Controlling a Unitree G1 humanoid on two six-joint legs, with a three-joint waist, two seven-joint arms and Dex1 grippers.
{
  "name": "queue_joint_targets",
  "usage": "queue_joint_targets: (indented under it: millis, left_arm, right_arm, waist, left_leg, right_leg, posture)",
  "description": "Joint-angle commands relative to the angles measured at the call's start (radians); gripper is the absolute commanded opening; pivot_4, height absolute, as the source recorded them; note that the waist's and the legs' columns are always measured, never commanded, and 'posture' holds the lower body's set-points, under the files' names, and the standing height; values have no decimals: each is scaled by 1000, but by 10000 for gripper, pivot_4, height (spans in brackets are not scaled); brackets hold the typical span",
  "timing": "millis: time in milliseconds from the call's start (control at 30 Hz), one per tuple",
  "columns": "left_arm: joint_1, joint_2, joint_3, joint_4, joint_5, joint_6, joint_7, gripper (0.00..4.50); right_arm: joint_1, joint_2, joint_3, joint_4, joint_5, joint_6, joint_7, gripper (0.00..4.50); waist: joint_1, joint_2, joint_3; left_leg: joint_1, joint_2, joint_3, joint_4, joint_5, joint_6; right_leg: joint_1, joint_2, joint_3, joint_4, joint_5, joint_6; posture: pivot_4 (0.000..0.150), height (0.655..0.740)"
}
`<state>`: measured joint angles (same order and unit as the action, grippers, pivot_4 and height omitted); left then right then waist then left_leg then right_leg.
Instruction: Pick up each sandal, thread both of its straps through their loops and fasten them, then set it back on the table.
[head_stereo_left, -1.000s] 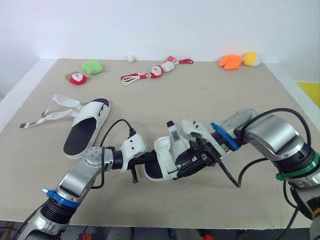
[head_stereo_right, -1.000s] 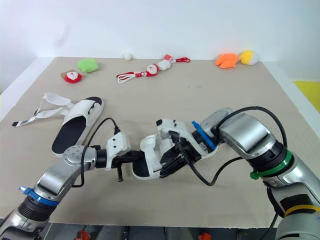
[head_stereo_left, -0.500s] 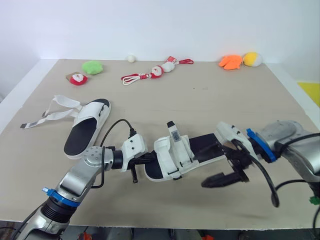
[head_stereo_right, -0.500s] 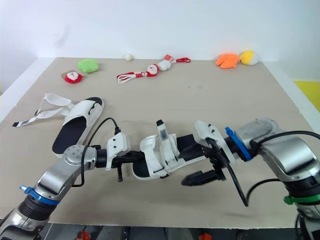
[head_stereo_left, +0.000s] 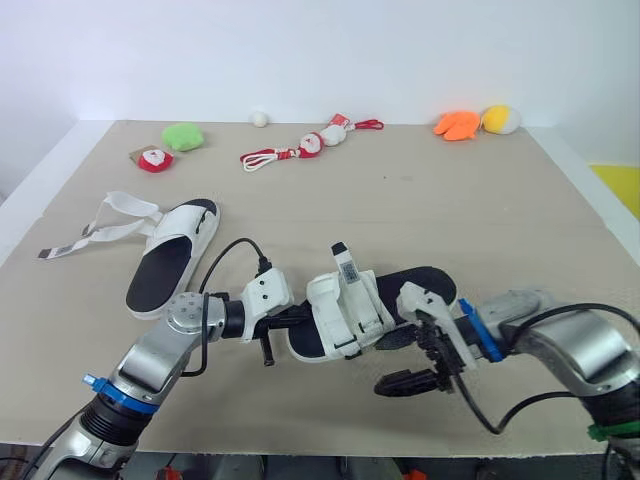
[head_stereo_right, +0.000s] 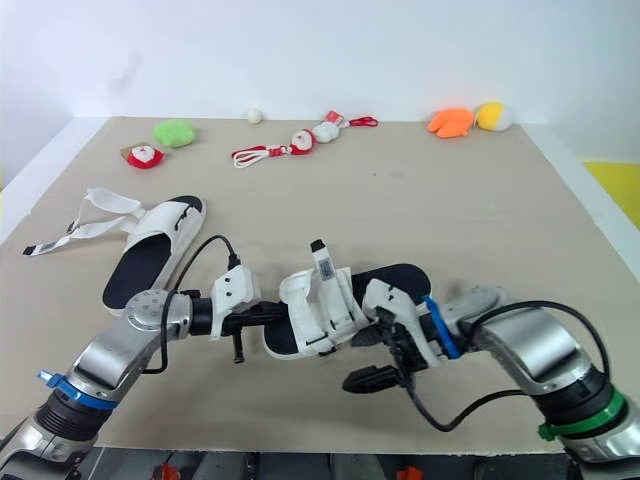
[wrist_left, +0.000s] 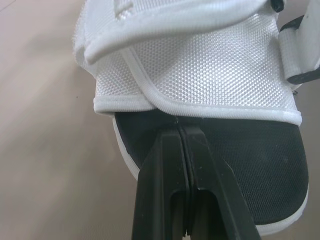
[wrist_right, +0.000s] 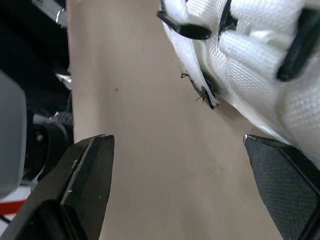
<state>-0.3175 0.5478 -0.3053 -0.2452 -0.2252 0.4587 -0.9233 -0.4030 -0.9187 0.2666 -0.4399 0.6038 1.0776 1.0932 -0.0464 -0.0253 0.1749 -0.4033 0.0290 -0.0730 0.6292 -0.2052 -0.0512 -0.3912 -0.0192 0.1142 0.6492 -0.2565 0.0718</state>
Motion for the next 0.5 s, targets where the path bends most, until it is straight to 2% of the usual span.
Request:
queue_joint_targets:
  millis: [33, 200, 300, 500]
  left_arm:
    - [44, 20, -61, 40, 25, 46, -23, 0]
    - [37, 17, -63, 46, 24, 45, -23, 0]
    - [37, 16, -64, 46, 24, 46, -24, 0]
    - [41, 14, -68, 45, 25, 45, -21, 0]
  right_arm:
    - [-6, 56, -60, -47, 73, 69, -57, 44444]
    - [-26, 150, -114, -75, 165, 171, -129, 44444]
    - [-31, 183, -133, -96, 204, 209, -156, 38134]
    - [-46, 211, -148, -107, 254, 249, -209, 8717]
  waist:
    - [-3, -2, -1]
    - [-4, -2, -1]
    - [-4, -1, -2]
    - [-1, 0, -2]
  left_leg:
    - [0, 1, 0, 0, 0, 0]
    - [1, 4, 0, 0, 0, 0]
    - [2, 5, 0, 0, 0, 0]
    - [-1, 3, -1, 0, 0, 0]
  right_leg:
    - [0, 1, 0, 0, 0, 0]
    - [0, 4, 0, 0, 1, 0]
    - [0, 5, 0, 1, 2, -1]
    - [0, 4, 0, 0, 0, -2]
  posture:
    - [1500, 7400]
    - [1500, 7400]
    - [1500, 7400]
    - [1500, 7400]
